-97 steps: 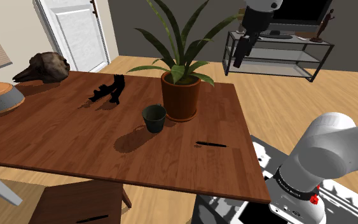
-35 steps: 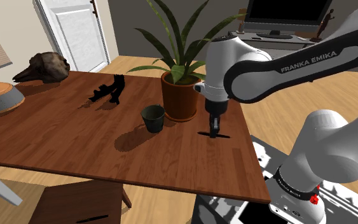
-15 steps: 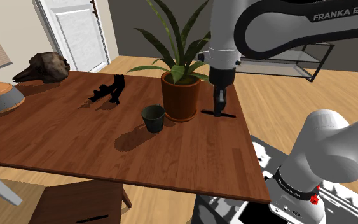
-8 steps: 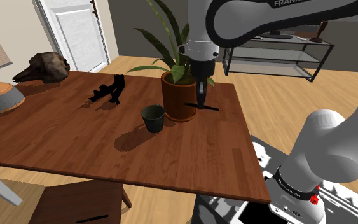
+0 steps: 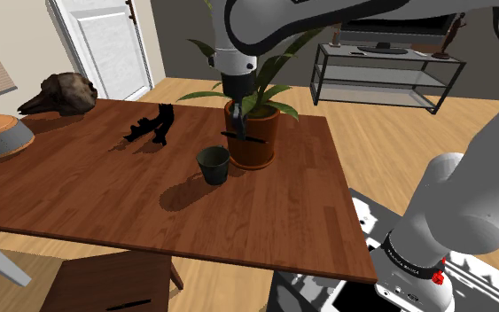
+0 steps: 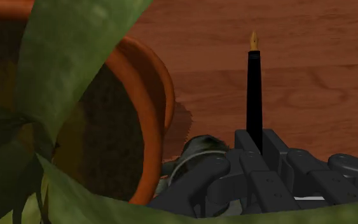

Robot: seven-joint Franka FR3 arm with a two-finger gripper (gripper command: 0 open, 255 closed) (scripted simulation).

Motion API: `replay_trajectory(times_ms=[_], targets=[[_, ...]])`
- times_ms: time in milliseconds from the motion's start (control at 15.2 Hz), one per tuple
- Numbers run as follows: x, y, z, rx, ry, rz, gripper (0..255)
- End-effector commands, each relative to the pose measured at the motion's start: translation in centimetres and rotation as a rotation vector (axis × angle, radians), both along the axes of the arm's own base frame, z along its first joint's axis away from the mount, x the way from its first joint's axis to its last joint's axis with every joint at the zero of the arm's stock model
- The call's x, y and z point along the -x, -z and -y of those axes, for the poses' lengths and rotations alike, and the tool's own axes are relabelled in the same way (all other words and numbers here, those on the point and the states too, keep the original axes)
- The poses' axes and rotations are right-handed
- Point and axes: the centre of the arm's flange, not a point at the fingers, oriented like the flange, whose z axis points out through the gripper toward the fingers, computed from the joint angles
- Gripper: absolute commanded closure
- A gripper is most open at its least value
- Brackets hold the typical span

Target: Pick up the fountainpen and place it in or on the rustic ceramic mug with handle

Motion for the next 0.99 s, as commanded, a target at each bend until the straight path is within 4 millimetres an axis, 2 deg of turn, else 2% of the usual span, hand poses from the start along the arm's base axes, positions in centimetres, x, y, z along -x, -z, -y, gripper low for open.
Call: replay_trajectory(times_ms=[0,330,924], targets=[[-2.3,0.1,-1.3,0.000,0.000,0.001,255],[-8.7,-0.1,-4.1,0.000,0.000,0.001,255],[-8.7,4.6,-4.1,0.000,0.000,0.001,255]])
